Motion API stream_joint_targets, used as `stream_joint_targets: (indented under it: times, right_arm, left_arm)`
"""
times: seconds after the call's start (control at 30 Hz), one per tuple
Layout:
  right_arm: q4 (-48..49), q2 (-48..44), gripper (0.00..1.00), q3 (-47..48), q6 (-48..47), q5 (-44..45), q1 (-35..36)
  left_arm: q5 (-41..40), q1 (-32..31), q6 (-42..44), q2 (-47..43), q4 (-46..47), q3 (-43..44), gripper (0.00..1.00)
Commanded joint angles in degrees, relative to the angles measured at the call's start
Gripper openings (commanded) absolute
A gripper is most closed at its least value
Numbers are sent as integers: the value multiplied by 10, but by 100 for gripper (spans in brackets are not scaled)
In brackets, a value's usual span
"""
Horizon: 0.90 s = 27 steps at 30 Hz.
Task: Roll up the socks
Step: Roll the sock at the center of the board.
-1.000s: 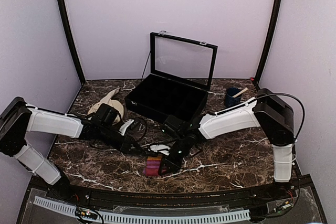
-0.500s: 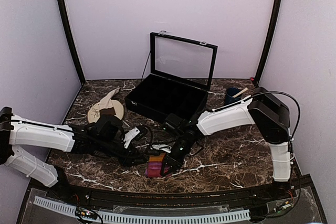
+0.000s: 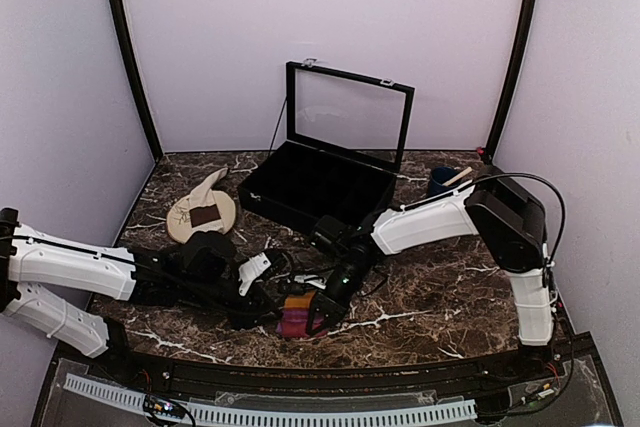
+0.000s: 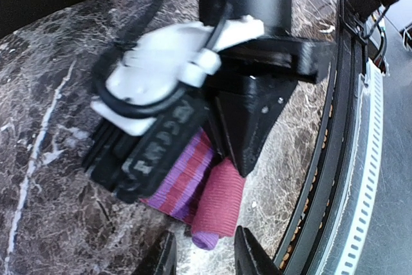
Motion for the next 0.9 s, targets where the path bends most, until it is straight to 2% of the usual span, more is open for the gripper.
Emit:
stream_joint_targets:
  times: [0.0,0.3,0.87]
  right_arm:
    - [-69,36,0,-7,-14,39,-7]
    - [-83,41,0,-5,-26,24,-12]
    - [-98,45,0,-5,-39,8,-19]
  left_arm:
    - [-28,-28,16,18,9,12,34]
    - [-59,-75,52,89,7,53,35]
    - [-106,-121,102,177,-9,99,36]
